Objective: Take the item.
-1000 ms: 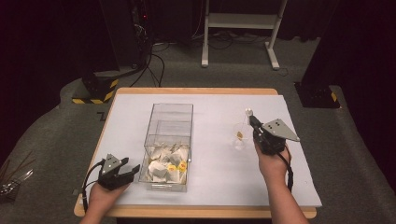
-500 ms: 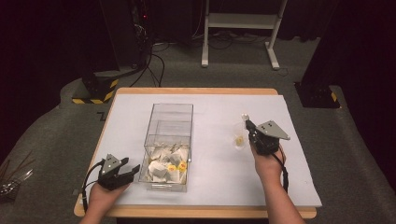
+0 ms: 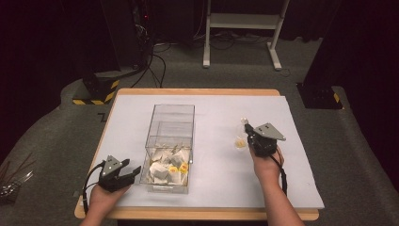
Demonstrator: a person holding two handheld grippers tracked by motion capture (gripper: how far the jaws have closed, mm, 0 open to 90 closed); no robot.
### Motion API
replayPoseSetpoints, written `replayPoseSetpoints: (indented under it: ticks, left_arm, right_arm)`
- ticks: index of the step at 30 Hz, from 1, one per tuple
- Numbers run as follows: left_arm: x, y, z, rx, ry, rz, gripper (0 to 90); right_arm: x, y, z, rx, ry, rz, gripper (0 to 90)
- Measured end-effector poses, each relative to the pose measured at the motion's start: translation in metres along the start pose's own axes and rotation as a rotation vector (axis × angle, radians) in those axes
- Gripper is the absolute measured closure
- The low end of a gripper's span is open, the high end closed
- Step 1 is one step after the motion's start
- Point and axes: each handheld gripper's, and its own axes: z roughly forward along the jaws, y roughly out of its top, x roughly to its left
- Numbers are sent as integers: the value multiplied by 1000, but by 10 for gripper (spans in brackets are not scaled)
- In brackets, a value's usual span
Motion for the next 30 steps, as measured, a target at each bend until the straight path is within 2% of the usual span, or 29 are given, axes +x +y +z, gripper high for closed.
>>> replayPoseSetpoints:
  ticks: [4,7,18,30]
  left_arm:
    - [0,0,0,-1,-1,0,402]
    - [0,0,0,-1,-2,0,403]
    - [0,0,0,3,-1,3,402]
    - [0,0,0,1,2,4,402]
  right_arm:
    - [0,-2,3,12,0,-1,872]
    - [0,-4,6,30,4,17,796]
    - [1,-5,3,30,10,17,794]
    - [1,-8,-8,26,20,15,791]
